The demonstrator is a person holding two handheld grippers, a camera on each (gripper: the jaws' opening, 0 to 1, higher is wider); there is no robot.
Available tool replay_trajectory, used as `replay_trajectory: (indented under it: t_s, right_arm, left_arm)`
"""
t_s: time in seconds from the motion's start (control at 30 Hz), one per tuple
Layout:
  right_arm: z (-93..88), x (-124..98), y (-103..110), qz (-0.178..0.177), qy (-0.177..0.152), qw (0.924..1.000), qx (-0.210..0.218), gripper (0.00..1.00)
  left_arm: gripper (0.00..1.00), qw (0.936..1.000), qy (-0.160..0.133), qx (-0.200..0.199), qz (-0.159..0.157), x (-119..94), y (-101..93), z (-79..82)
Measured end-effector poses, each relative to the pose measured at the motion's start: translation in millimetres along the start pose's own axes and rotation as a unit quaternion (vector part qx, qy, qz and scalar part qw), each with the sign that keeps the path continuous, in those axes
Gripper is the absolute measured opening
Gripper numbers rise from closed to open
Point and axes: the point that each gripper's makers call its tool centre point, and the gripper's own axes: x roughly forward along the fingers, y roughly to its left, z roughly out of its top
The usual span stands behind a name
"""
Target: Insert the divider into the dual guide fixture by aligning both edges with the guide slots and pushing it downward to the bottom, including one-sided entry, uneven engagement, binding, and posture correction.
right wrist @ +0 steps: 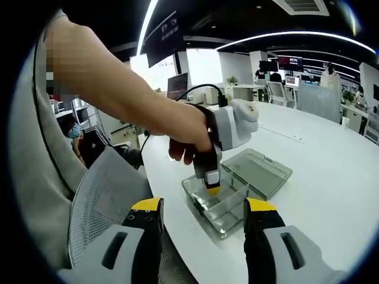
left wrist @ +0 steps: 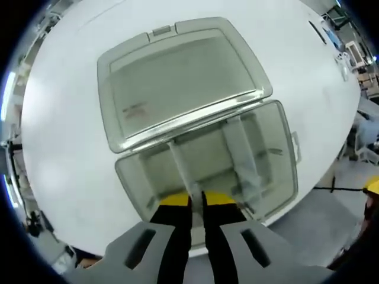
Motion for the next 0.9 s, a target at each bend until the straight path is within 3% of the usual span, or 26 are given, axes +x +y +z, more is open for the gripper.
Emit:
replay_trajectory:
  t_s: [0.3, 0.33, 0.43, 0.73, 0.9]
  right_arm:
    - [0.1, -1.9, -0.7, -0.002, 0.0, 1.0, 0.0, 0.52]
    - [0.2, -2.1, -0.8, -0.003, 0.0, 1.0, -0.001, 0.52]
    - [0.4, -2.7, -1.2, -0.003, 0.001, 1.0, -0.001, 0.52]
    - [1.1, -3.8, -2.2, -0.003, 0.002, 1.0, -0.004, 0.52]
    - [1.5, -5.1, -3.0, -0.003, 0.002, 1.0, -0.007, 0.52]
  left_arm:
    - [0.08, 0.9995, -0.021, 0.008, -0.022, -2.5, -1.2, 0.2]
    - [0.1, 0.9989, -0.037, 0.017, -0.025, -3.3, -1.6, 5.2]
    - [0.13, 0.9983, -0.045, 0.016, -0.034, -8.5, -5.3, 6.0]
    - [0.17, 0.9976, -0.052, 0.015, -0.042, -11.7, 0.3, -0.8]
    - [0.21, 0.9946, -0.084, 0.021, -0.058, -15.0, -0.3, -0.6]
